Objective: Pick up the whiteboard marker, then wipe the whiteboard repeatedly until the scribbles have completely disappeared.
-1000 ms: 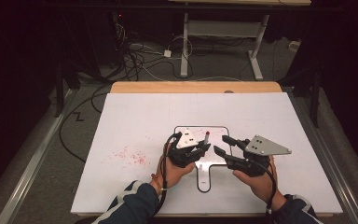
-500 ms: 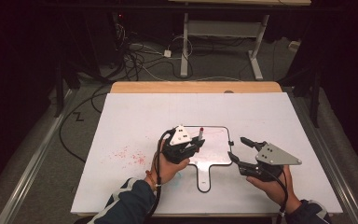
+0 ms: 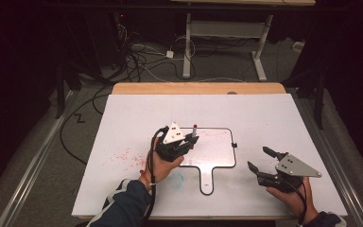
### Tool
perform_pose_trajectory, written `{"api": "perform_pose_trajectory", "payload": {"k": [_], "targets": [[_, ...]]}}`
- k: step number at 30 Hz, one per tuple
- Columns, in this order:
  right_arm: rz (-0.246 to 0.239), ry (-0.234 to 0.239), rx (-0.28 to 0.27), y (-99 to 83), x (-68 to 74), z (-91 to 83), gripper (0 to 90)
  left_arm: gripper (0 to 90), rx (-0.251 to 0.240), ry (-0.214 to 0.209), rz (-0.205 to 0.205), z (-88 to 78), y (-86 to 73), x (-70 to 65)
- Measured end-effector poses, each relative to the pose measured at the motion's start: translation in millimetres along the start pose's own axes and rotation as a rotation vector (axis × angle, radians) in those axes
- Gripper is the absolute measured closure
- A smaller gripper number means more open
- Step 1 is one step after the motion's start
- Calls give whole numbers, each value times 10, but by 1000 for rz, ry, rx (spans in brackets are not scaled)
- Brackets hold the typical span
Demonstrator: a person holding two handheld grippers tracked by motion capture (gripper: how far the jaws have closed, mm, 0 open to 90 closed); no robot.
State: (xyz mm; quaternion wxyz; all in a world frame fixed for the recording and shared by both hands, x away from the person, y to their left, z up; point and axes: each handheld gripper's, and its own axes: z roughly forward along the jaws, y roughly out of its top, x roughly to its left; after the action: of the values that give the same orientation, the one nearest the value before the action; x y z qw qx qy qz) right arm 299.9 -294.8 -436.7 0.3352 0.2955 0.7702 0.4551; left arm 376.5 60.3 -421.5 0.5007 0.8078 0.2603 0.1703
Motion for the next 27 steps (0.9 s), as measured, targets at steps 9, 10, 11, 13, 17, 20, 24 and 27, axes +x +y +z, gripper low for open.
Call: {"api": "perform_pose_trajectory", "payload": {"k": [9,10,11,13,17,20,24,27], "targets": [[16,5,49,-130,-22,-74,279,786,0,31,-33,27,-66,207],[16,4,52,-131,-21,-71,278,786,-3,33,-38,35,-72,229],[22,7,51,-132,-18,-65,278,786,-3,42,-39,42,-78,251],[25,21,56,-137,-11,-43,276,786,-6,49,-39,69,-88,296],[25,44,78,-154,13,-5,276,786,-1,60,-34,160,-118,403],[20,57,78,-156,27,8,275,786,25,85,-7,262,-138,470],[18,70,79,-158,34,30,275,786,51,88,8,387,-180,544],[14,80,78,-157,47,33,276,787,82,106,12,475,-236,590]]}}
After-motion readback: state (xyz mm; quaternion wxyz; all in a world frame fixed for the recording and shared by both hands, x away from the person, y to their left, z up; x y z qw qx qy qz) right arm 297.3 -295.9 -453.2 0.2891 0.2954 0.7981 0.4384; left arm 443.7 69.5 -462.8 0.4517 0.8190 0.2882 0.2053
